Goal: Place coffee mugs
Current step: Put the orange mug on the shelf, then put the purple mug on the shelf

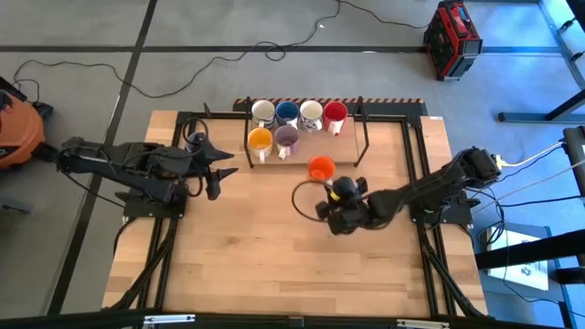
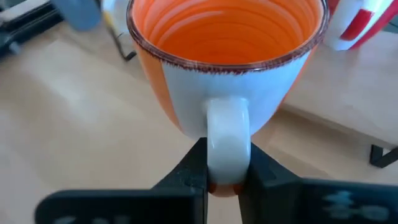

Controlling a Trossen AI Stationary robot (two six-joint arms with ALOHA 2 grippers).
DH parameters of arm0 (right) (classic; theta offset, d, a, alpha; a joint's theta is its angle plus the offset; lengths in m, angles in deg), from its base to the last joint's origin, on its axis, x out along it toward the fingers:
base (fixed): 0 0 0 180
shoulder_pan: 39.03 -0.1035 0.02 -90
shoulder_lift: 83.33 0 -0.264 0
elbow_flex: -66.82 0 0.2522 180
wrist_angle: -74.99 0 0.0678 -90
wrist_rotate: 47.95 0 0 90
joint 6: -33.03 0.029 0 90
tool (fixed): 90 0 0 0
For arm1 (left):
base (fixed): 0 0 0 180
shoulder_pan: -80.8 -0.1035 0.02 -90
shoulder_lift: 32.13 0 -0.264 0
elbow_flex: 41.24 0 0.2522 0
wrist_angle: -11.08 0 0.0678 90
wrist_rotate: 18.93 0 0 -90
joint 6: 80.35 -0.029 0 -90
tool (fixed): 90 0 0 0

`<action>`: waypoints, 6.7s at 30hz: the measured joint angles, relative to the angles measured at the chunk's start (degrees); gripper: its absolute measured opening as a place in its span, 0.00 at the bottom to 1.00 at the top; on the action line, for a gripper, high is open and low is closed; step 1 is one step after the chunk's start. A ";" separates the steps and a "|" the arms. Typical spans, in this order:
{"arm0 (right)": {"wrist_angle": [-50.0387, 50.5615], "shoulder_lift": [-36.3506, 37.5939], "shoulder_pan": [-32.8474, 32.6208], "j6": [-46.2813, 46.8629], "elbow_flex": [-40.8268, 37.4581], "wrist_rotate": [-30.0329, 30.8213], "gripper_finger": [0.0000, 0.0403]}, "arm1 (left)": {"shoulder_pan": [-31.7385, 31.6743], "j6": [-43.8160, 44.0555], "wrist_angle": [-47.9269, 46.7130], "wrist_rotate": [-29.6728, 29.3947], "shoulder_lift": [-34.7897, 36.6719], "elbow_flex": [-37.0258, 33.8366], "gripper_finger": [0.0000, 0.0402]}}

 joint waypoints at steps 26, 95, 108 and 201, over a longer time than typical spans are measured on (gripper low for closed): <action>-10.31 -9.46 17.89 -2.75 2.12 -3.70 0.08 | 0.01 1.03 0.05 -3.17 -0.06 0.02 0.49; -6.36 17.07 5.51 -29.71 2.07 -14.99 0.37 | -0.49 14.90 -14.45 0.17 -0.06 0.07 0.49; 2.96 28.96 -2.13 -33.82 2.07 -12.54 0.37 | -18.32 35.13 -29.55 4.15 -3.24 -0.97 0.49; 7.99 21.19 -27.25 -12.84 2.05 -13.08 0.53 | 1.93 20.02 -2.68 28.39 -23.12 0.17 0.04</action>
